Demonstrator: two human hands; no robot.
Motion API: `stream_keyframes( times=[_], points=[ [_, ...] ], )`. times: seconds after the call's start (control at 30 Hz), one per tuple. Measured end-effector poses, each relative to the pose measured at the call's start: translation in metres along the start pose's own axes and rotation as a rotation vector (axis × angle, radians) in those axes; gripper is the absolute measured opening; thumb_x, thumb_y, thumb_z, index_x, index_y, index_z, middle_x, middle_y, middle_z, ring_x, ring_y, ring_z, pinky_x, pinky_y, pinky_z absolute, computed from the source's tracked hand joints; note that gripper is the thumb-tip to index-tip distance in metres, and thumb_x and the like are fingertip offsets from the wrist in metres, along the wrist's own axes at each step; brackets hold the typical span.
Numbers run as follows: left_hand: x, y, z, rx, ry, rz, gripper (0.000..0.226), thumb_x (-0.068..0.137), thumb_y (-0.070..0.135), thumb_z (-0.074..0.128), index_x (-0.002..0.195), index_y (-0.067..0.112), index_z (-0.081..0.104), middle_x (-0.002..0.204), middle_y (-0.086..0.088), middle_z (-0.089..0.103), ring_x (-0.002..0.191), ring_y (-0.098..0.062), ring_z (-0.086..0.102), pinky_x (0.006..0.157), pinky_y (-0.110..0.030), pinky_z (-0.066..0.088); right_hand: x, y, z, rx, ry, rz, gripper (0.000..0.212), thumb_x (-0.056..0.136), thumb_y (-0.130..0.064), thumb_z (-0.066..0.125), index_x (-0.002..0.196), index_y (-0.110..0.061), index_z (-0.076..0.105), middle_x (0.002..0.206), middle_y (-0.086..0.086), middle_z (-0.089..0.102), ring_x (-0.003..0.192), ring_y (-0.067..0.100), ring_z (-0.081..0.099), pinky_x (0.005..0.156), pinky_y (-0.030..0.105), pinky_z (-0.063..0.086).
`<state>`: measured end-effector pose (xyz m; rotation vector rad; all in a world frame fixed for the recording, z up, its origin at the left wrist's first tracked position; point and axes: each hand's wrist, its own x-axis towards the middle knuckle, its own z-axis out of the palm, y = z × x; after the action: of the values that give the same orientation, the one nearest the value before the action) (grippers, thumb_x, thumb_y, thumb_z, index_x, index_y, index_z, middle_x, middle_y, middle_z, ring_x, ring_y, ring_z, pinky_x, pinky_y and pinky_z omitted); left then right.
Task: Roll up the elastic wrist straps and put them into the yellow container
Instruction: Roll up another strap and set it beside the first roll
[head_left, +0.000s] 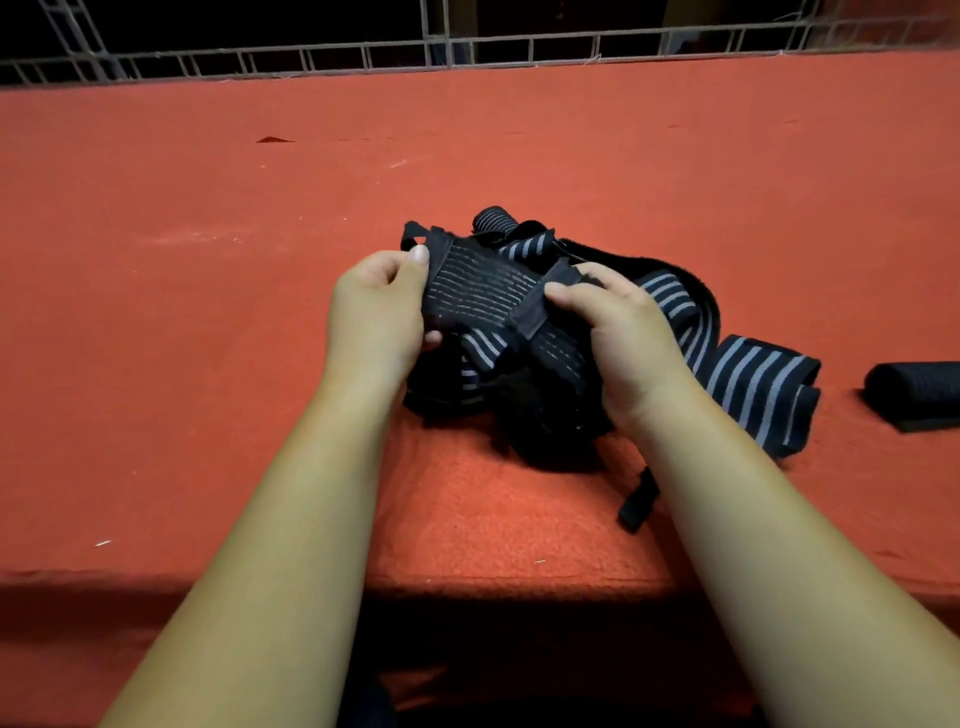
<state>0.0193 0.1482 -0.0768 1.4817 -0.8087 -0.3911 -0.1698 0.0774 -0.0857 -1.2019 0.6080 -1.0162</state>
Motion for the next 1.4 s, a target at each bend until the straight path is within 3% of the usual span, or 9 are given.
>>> stream_keyframes(
  times=[0.07,0.2,0.4,0.57,0.8,1.03,1.17,1.33,1.4],
  points=[
    [-0.001,0.002,0.001,-0.018,0.024,0.009,0.025,0.108,0.034,0.065,0.089,0.023,0.077,0.074,0.004,0.072,0.059,-0.008,0.061,0.048,-0.022,0.049,-0.002,0.000,-0.001,-0.030,0.051,-0.014,0.010,0.095,-0.013,0.075,0.104,-0.013,0.081,0.112,0.021,0.080,0.102,0.037,0.078,0.100,0.056,0.060],
    [-0.002,0.008,0.004,-0.039,0.009,0.041,0.015,0.103,0.035,0.073,0.094,0.026,0.082,0.081,0.008,0.078,0.062,-0.005,0.064,0.048,-0.023,0.048,-0.007,-0.009,-0.002,-0.034,0.025,-0.029,0.019,0.097,-0.017,0.079,0.114,-0.007,0.080,0.108,0.019,0.082,0.094,0.031,0.079,0.088,0.045,0.065],
    [-0.015,0.024,0.013,-0.097,-0.148,0.057,0.011,0.100,0.029,0.079,0.096,0.021,0.085,0.087,0.001,0.082,0.072,-0.011,0.073,0.061,-0.028,0.056,-0.009,-0.009,-0.001,-0.147,-0.070,-0.043,0.029,0.098,-0.031,0.080,0.115,-0.008,0.081,0.111,0.020,0.081,0.112,0.048,0.074,0.105,0.064,0.057],
    [-0.022,0.031,0.015,-0.118,-0.227,0.033,0.016,0.099,0.034,0.080,0.101,0.020,0.087,0.095,-0.007,0.083,0.079,-0.019,0.078,0.069,-0.034,0.060,-0.011,-0.012,0.000,-0.222,-0.050,-0.067,0.025,0.100,-0.035,0.078,0.110,-0.012,0.082,0.104,0.013,0.083,0.096,0.031,0.079,0.094,0.051,0.061],
    [-0.028,0.036,0.015,-0.135,-0.293,0.008,0.017,0.100,0.033,0.079,0.103,0.018,0.086,0.090,-0.008,0.084,0.078,-0.020,0.079,0.072,-0.038,0.066,-0.008,-0.008,0.000,-0.222,-0.008,-0.065,0.026,0.100,-0.035,0.078,0.105,-0.010,0.082,0.101,0.018,0.082,0.086,0.025,0.075,0.083,0.045,0.059],
    [-0.032,0.037,0.018,-0.129,-0.321,0.005,0.019,0.102,0.035,0.075,0.107,0.020,0.085,0.094,-0.007,0.084,0.080,-0.016,0.078,0.066,-0.033,0.065,-0.006,-0.006,-0.002,-0.233,0.004,-0.062,0.027,0.100,-0.040,0.077,0.108,-0.015,0.082,0.102,0.015,0.083,0.103,0.044,0.078,0.098,0.068,0.058],
    [-0.032,0.037,0.018,-0.086,-0.337,0.018,0.018,0.103,0.037,0.074,0.107,0.025,0.086,0.092,-0.002,0.084,0.078,-0.012,0.076,0.062,-0.028,0.061,-0.007,-0.008,-0.001,-0.225,0.030,-0.069,0.025,0.101,-0.039,0.077,0.108,-0.015,0.082,0.103,0.015,0.083,0.105,0.045,0.077,0.098,0.068,0.058],
    [-0.031,0.035,0.016,-0.052,-0.398,0.062,0.020,0.106,0.039,0.069,0.113,0.030,0.085,0.103,0.002,0.084,0.097,-0.016,0.080,0.090,-0.044,0.064,-0.009,-0.010,0.000,-0.211,0.061,-0.063,0.021,0.102,-0.035,0.076,0.110,-0.016,0.083,0.103,0.009,0.084,0.103,0.034,0.080,0.100,0.057,0.061],
    [-0.031,0.037,0.014,-0.061,-0.439,0.079,0.020,0.105,0.037,0.072,0.119,0.030,0.083,0.111,0.004,0.083,0.108,-0.017,0.079,0.099,-0.043,0.062,-0.010,-0.010,0.001,-0.201,0.069,-0.056,0.021,0.103,-0.035,0.075,0.109,-0.016,0.082,0.102,0.007,0.084,0.099,0.028,0.081,0.094,0.049,0.064]
  ],
)
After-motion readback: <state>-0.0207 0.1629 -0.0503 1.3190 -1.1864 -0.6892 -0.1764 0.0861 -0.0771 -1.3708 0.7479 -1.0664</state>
